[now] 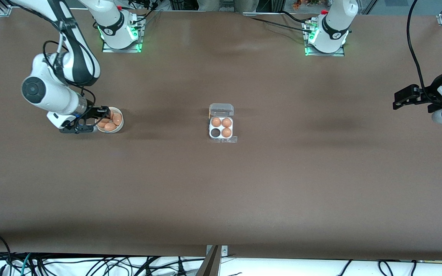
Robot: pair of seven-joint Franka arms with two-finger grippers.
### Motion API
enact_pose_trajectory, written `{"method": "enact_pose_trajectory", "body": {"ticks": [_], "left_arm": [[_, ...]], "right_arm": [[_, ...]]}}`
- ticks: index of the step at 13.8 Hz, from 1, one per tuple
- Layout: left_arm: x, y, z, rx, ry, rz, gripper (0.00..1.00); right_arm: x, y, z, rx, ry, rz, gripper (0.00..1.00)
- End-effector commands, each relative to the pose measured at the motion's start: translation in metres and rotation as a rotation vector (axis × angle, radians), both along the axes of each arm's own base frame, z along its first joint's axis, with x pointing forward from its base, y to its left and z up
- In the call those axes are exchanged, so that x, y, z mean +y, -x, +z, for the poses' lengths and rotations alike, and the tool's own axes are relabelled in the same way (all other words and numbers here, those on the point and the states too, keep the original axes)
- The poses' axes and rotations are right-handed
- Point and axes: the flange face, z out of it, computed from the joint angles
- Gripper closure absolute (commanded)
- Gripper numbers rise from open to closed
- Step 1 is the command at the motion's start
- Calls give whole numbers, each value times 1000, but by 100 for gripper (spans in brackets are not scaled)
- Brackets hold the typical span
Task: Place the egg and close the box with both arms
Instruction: 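Grasp one brown egg with the right gripper and lift it, then carry the egg to the clear carton and lower it into the empty slot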
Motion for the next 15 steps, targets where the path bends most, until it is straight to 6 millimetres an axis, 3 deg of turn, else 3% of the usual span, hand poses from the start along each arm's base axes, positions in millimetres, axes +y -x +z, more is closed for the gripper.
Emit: {"method": "enact_pose_trajectory", "body": {"ticks": [1, 7, 9, 11, 12, 15], "left_arm": [[2, -4, 4, -3, -15, -21, 0], [1, -5, 1, 1, -16, -21, 0], [1, -5, 1, 1, -14, -21, 0], [1, -5, 1, 1, -16, -21, 0], [1, -5, 1, 1, -16, -19, 0], [1, -5, 1, 1, -16, -19, 0]], "right_arm": [[0, -12, 69, 21, -11, -6, 100], [2, -43, 224, 57, -21, -26, 100], [9, -50, 260, 43, -27, -46, 100], [40, -61, 271, 34, -61, -86, 100], [66, -68, 263, 45, -55, -90, 100], [167, -89, 238, 50, -29, -120, 100]]}}
